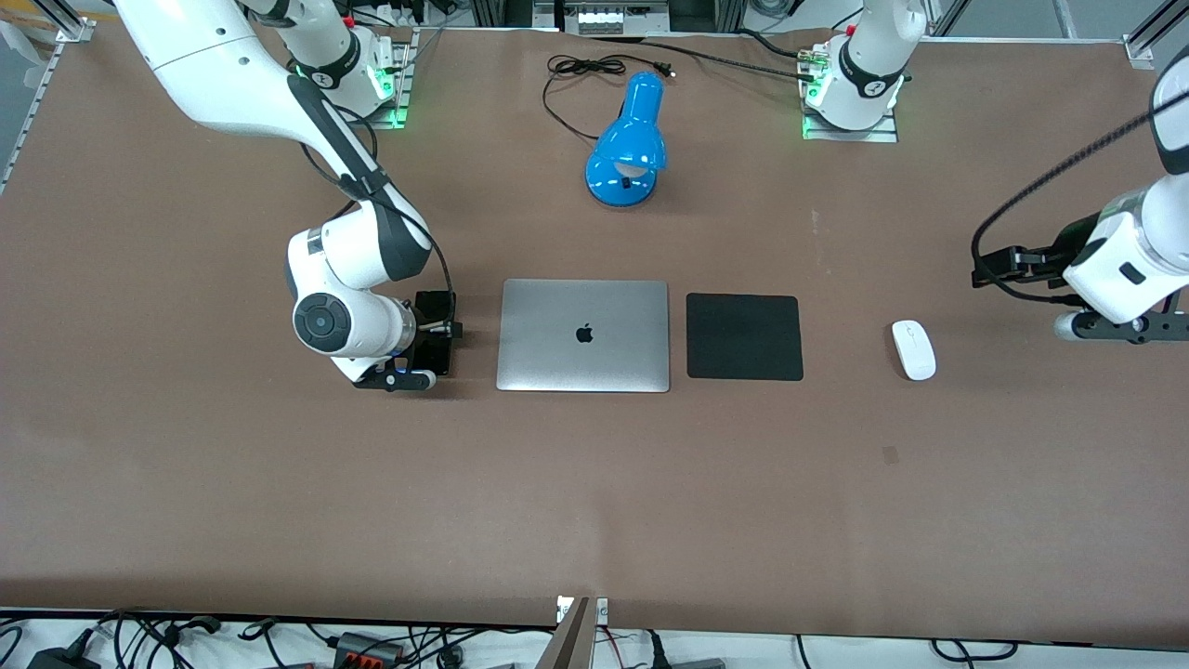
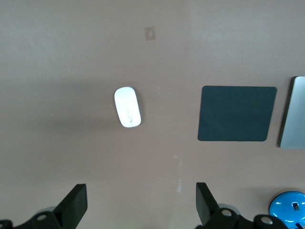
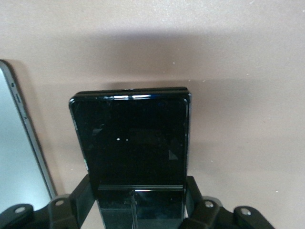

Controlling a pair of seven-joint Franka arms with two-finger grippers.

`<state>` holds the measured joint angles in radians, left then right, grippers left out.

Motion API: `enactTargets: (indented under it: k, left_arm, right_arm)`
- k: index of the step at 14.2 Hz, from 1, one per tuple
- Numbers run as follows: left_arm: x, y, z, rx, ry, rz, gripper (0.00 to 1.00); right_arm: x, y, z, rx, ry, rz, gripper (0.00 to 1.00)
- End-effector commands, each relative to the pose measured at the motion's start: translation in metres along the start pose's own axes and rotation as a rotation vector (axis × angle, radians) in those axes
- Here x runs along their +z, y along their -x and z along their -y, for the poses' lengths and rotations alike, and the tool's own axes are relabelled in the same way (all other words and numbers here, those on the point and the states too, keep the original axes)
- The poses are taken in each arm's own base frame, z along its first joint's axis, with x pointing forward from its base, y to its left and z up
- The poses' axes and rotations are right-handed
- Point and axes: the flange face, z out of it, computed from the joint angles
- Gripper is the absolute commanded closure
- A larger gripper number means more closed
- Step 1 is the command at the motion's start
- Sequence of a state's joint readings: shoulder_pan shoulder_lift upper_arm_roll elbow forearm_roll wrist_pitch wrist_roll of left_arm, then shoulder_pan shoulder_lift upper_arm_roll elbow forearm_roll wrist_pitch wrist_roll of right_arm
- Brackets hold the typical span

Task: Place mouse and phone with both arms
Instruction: 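Carry the phone toward the laptop while the left gripper reaches the mouse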

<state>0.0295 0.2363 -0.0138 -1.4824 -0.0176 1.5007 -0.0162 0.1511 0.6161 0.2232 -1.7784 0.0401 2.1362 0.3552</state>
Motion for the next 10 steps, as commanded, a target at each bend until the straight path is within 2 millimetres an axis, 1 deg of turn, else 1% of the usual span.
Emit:
enactTargets:
  k: [1,2,3,4,5,7,8,9,10]
  left_arm:
    - [0.037,-0.034,0.015,-0.004,0.053,0.048,0.0]
    - [0.046,-0.046,0.015,-0.004,0.042,0.022,0.0]
    - [0.067,-0.062,0.02,-0.013,0.043,0.011,0.0]
    - [0.093,-0.074,0.028,-0.023,0.047,0.029,0.0]
    - [0.111,-0.083,0.03,-0.029,0.048,0.044,0.0]
    - [0.137,-0.1,0.031,-0.035,0.047,0.014,0.0]
    - [0.156,-0.109,0.036,-0.045,0.045,0.001,0.0]
    - [0.181,-0.118,0.044,-0.057,0.039,-0.014,0.0]
    - [0.199,-0.121,0.062,-0.076,0.014,-0.041,0.0]
  right_arm:
    - [0.01,-0.008,-0.004,0.025,-0.021,0.005,0.79]
    - [0.014,-0.01,-0.004,0.03,-0.025,-0.003,0.79]
    - [0.023,-0.011,-0.003,0.031,-0.024,0.003,0.79]
    - [0.025,-0.012,-0.003,0.03,-0.026,-0.001,0.79]
    - [0.031,-0.011,0.0,0.025,-0.025,0.001,0.79]
    - [0.036,-0.008,0.009,0.009,-0.02,0.002,0.78]
    - [0.036,-0.008,0.009,0.006,-0.018,0.001,0.78]
    - [0.036,-0.007,0.011,0.002,-0.016,0.002,0.78]
    - [0.037,-0.007,0.012,-0.006,-0.009,-0.002,0.78]
